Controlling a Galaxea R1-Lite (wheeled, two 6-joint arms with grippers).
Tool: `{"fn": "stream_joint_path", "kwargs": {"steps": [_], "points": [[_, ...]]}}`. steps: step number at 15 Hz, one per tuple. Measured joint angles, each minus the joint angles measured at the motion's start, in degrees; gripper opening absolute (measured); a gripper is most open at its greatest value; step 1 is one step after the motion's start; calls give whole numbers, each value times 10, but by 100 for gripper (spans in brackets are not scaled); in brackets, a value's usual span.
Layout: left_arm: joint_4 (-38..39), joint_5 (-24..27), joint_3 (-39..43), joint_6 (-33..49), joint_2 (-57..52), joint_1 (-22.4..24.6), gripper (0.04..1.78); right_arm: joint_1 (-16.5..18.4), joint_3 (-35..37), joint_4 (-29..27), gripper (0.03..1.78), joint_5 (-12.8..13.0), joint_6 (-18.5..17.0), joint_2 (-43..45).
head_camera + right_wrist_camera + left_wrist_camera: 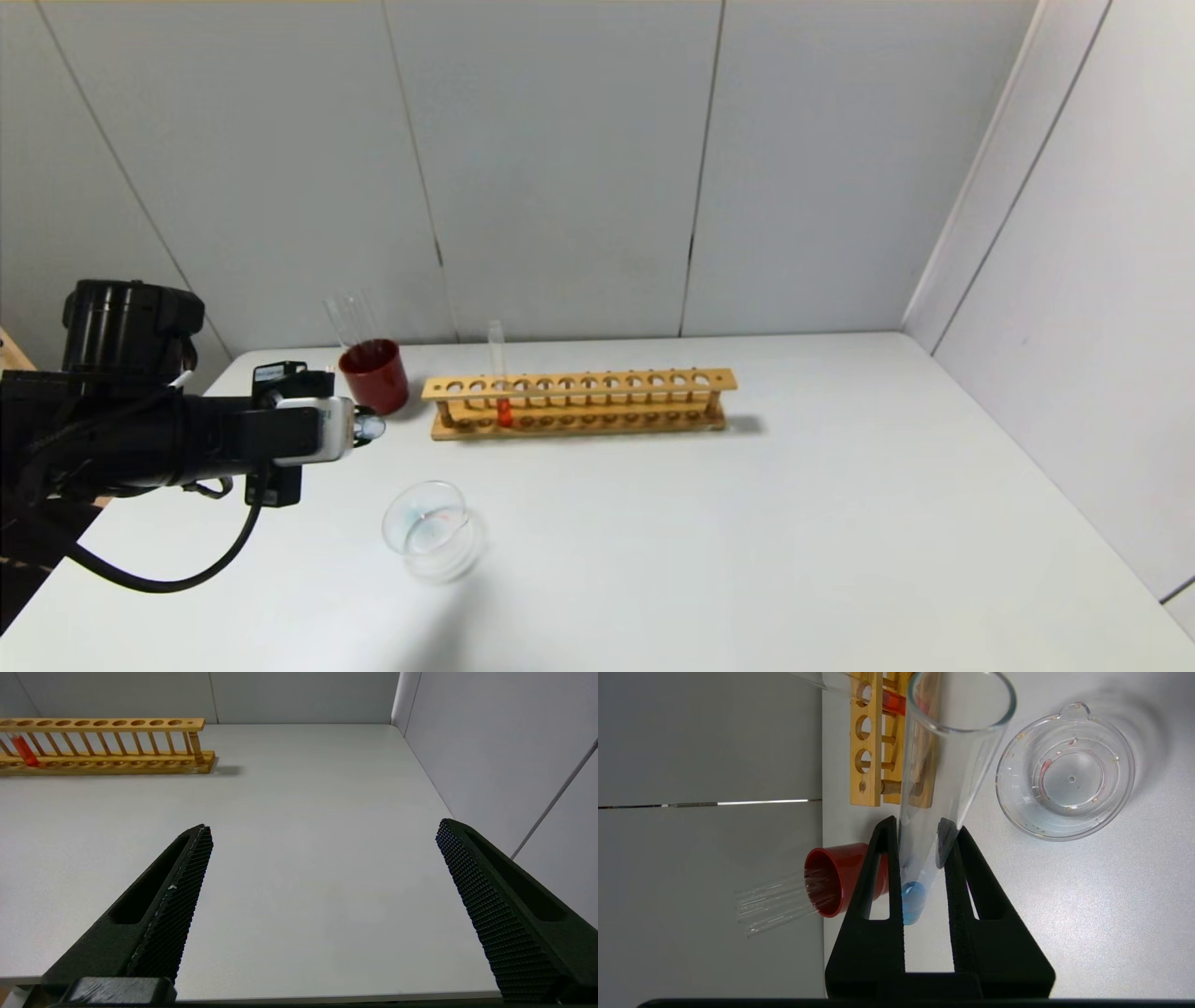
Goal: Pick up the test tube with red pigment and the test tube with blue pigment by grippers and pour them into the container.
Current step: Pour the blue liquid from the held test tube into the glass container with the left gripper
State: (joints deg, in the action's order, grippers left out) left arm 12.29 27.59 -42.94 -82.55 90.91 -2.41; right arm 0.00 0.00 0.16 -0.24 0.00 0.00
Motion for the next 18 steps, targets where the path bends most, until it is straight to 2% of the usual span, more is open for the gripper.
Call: {"fn": "stream_joint_path", "kwargs": {"steps": [10, 14, 18], "points": [[2, 1, 0, -55, 11, 13, 32, 0, 0, 0, 175, 0, 0, 0], [42, 5, -3, -77, 37, 22, 32, 0, 0, 0, 175, 0, 0, 0], [45, 17, -7, -109, 50, 24, 32, 0, 0, 0, 175, 0, 0, 0]]}}
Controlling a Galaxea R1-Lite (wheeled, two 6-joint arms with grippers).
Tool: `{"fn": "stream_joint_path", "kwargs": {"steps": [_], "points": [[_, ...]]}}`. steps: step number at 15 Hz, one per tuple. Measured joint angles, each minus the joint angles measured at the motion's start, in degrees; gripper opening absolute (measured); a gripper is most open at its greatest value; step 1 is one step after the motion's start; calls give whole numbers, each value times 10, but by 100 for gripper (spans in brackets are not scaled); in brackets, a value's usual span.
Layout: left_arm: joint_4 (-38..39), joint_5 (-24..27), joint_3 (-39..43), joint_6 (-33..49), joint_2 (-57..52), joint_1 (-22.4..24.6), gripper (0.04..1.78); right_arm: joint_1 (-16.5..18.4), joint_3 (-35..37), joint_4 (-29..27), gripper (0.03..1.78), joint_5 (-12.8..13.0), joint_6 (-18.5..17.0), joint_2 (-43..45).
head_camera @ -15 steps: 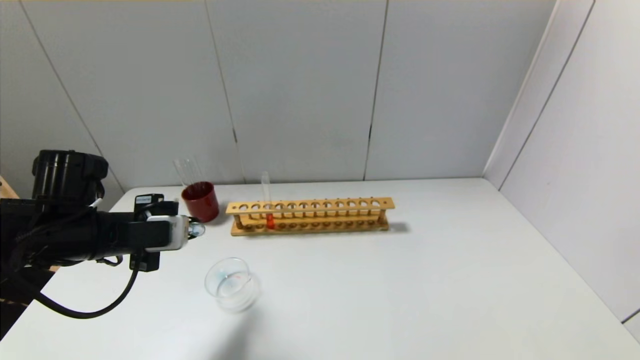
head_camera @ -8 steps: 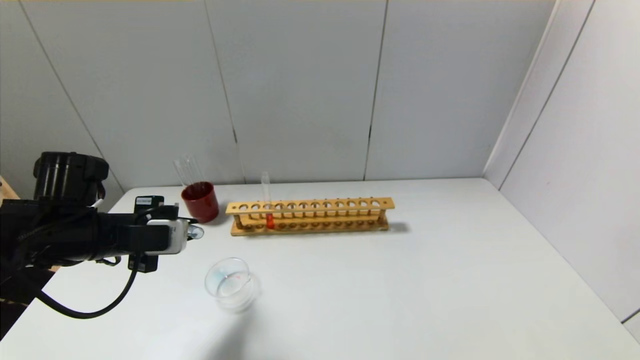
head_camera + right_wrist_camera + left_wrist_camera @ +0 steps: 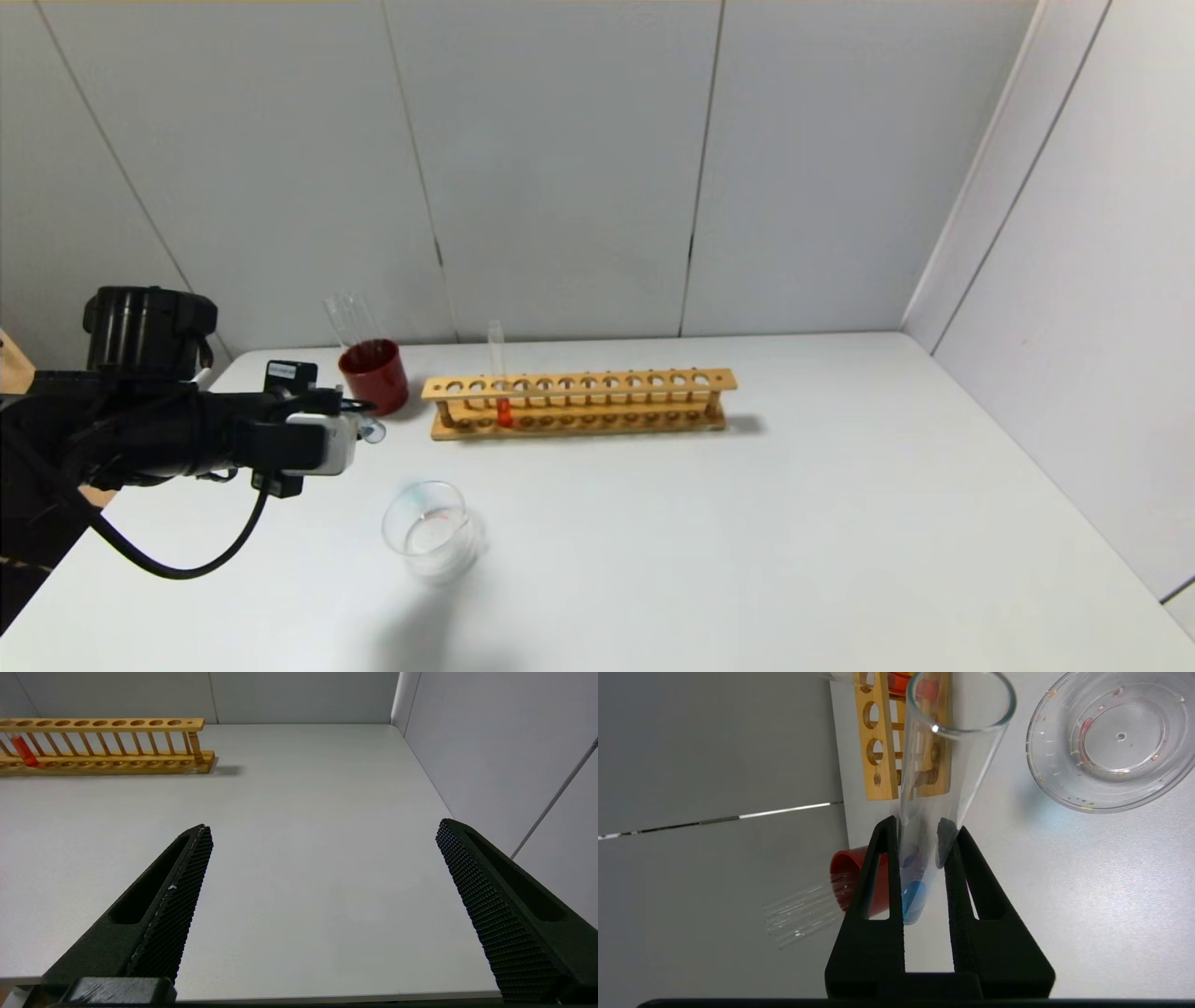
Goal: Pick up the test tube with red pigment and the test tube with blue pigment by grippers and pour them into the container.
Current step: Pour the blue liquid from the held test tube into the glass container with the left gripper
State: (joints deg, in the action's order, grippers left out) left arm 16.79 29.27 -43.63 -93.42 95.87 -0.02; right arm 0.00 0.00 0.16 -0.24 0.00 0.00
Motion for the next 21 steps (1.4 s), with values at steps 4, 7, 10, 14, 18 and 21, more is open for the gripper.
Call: {"fn": "stream_joint_path", "kwargs": {"steps": [4, 7, 10, 14, 18, 21], "points": [[1, 20, 0, -30, 5, 2, 32, 0, 0, 0, 175, 0, 0, 0], [3, 22, 2, -43, 5, 2, 32, 0, 0, 0, 175, 0, 0, 0], [26, 29, 2, -80, 12, 8, 32, 0, 0, 0, 175, 0, 0, 0], [27, 29, 0, -109, 22, 15, 32, 0, 0, 0, 175, 0, 0, 0], [30, 31, -1, -134, 28, 25, 32, 0, 0, 0, 175, 0, 0, 0], [39, 31, -1, -162, 33, 26, 32, 0, 0, 0, 175, 0, 0, 0]]}}
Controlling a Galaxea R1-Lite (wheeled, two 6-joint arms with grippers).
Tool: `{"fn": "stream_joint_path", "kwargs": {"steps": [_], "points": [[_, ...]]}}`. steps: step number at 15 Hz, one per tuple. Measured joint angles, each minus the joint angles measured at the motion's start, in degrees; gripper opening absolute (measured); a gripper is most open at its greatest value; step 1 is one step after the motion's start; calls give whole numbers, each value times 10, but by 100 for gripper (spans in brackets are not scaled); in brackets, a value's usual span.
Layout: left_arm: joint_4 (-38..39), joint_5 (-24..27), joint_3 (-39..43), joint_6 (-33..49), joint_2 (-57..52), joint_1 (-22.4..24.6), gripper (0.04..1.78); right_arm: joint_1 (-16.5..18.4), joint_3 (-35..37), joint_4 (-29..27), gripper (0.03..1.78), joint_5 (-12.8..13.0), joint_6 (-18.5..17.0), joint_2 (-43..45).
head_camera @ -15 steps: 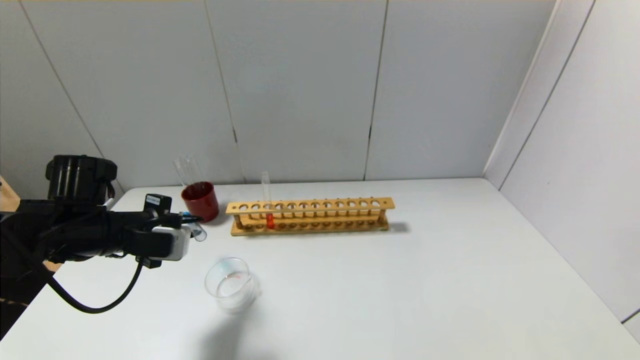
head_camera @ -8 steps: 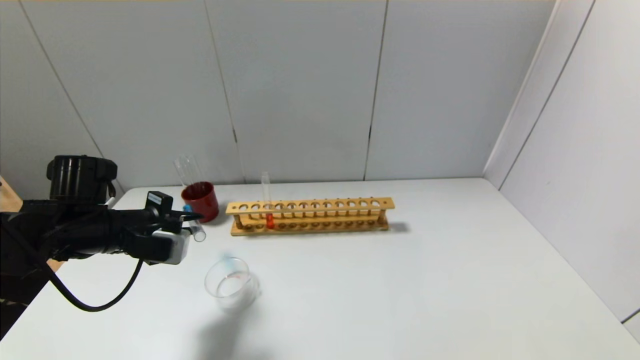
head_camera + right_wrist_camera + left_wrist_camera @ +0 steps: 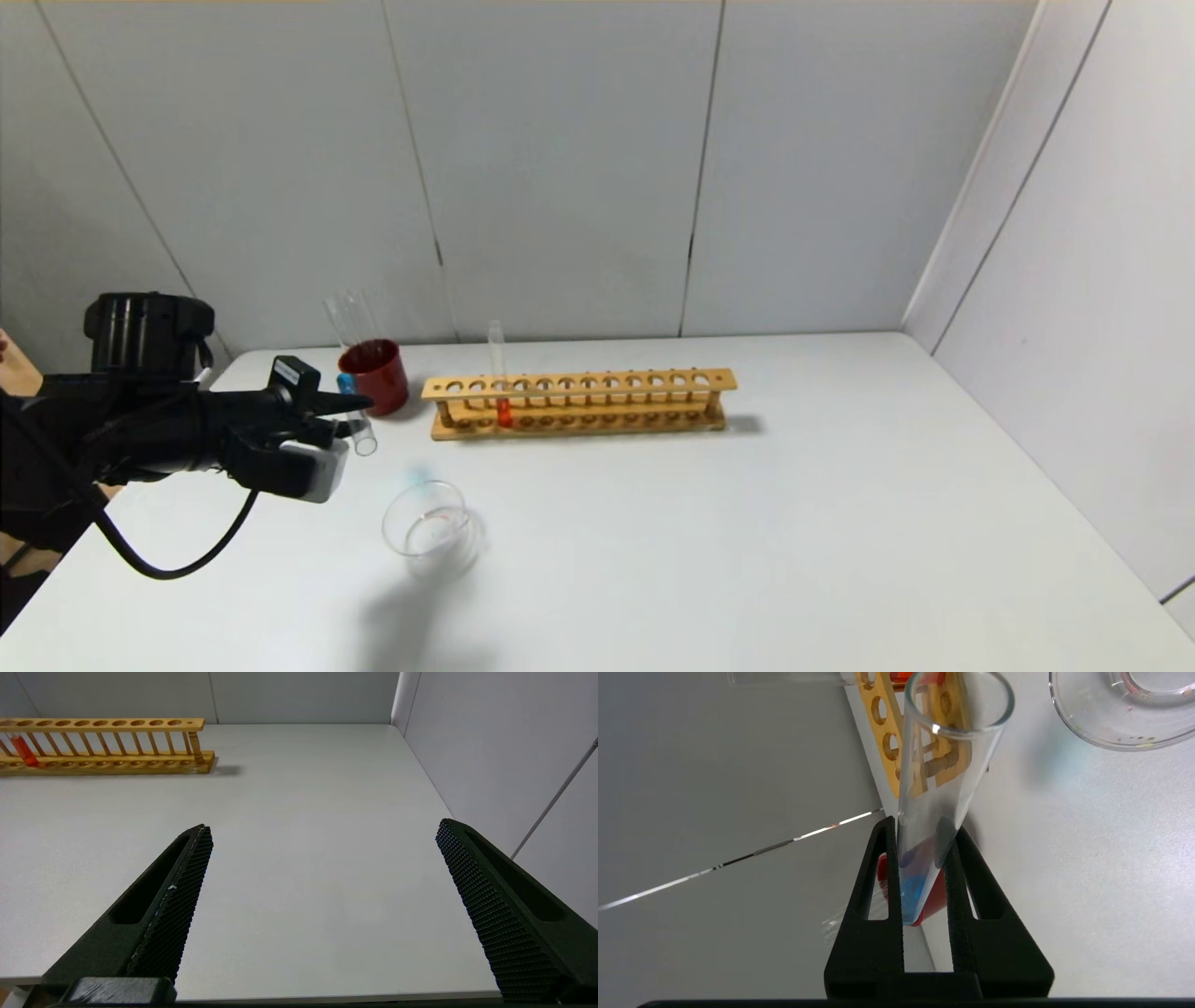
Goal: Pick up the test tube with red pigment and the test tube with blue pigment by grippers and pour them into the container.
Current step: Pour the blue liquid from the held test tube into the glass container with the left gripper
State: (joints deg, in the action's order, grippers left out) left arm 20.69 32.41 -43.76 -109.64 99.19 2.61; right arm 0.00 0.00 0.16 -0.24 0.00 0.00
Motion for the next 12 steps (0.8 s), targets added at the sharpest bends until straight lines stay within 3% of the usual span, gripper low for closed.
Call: {"fn": "stream_joint_path", "kwargs": {"steps": [12], "points": [[2, -21, -6, -60, 10, -2, 32, 0, 0, 0, 175, 0, 0, 0]]}}
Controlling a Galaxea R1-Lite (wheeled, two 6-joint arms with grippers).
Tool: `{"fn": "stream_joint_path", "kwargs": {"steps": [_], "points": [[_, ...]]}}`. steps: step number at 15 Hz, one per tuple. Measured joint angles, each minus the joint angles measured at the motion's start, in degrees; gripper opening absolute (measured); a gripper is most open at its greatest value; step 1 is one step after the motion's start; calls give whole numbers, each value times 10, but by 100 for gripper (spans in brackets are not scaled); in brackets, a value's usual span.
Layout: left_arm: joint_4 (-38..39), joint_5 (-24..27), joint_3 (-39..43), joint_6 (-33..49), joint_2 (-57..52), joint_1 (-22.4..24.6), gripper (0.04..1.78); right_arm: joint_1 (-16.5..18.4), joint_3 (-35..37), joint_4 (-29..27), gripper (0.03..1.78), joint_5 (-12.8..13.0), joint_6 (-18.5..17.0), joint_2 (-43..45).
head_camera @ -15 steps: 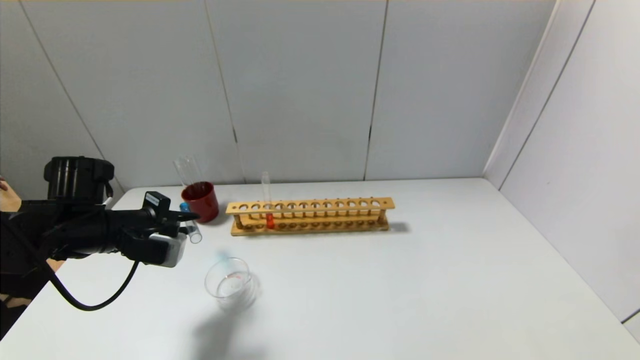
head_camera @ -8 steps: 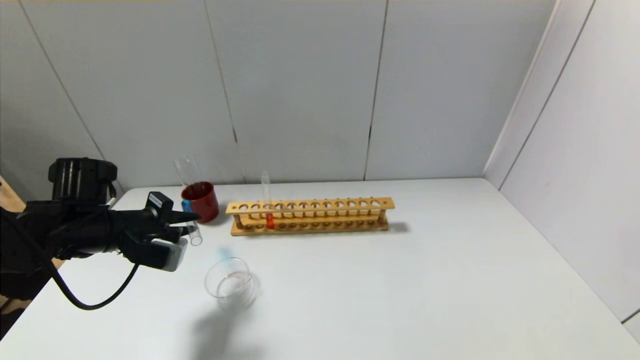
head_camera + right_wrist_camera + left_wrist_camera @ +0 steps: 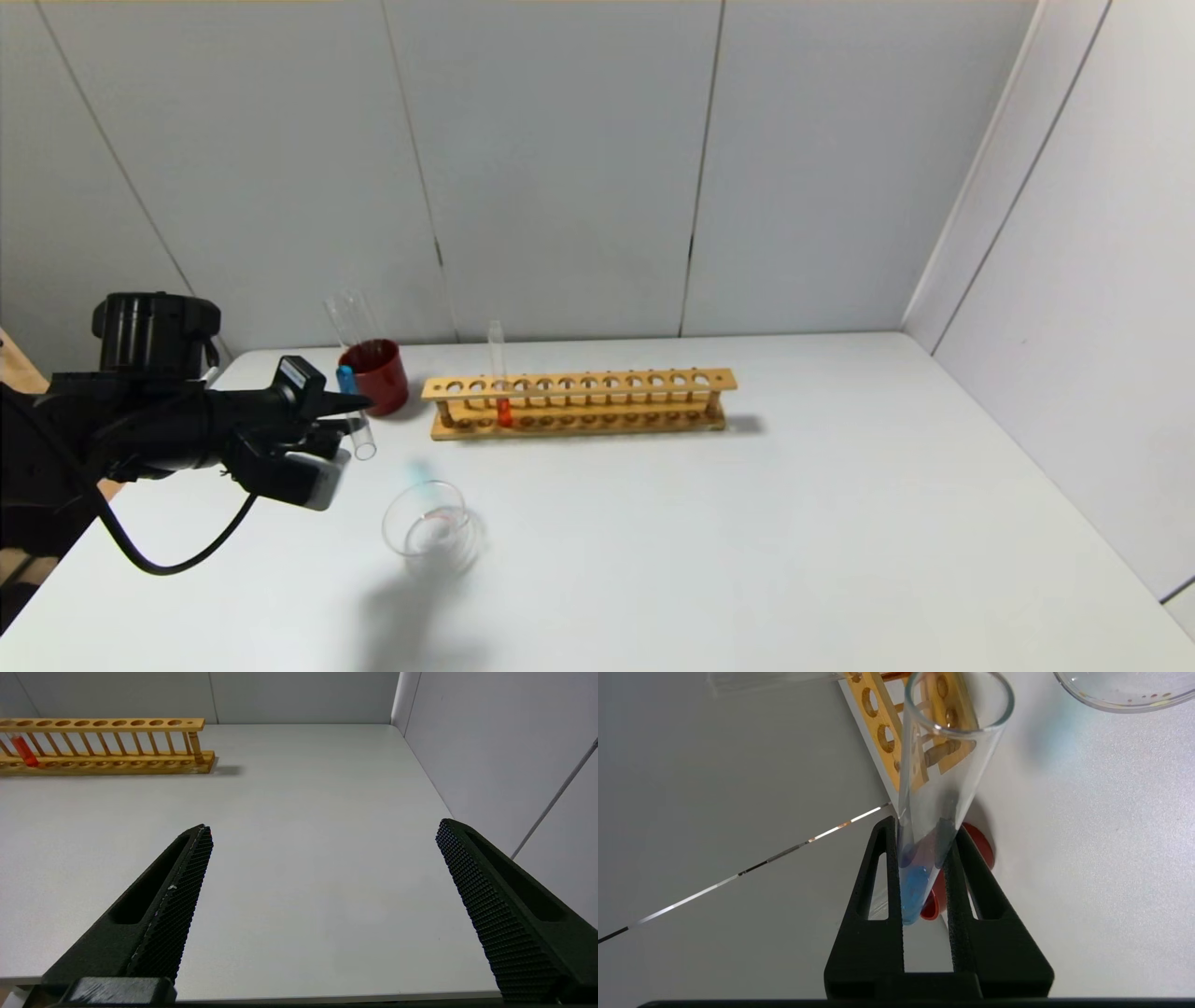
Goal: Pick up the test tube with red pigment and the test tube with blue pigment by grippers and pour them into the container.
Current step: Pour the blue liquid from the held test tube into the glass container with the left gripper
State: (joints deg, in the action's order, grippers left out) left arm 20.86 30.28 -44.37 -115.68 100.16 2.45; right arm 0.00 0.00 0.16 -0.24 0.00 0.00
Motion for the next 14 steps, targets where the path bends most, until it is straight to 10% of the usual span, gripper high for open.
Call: {"fn": "stream_joint_path", "kwargs": {"steps": [14], "points": [[-1, -6, 0, -34, 9, -17, 32, 0, 0, 0, 175, 0, 0, 0]]}}
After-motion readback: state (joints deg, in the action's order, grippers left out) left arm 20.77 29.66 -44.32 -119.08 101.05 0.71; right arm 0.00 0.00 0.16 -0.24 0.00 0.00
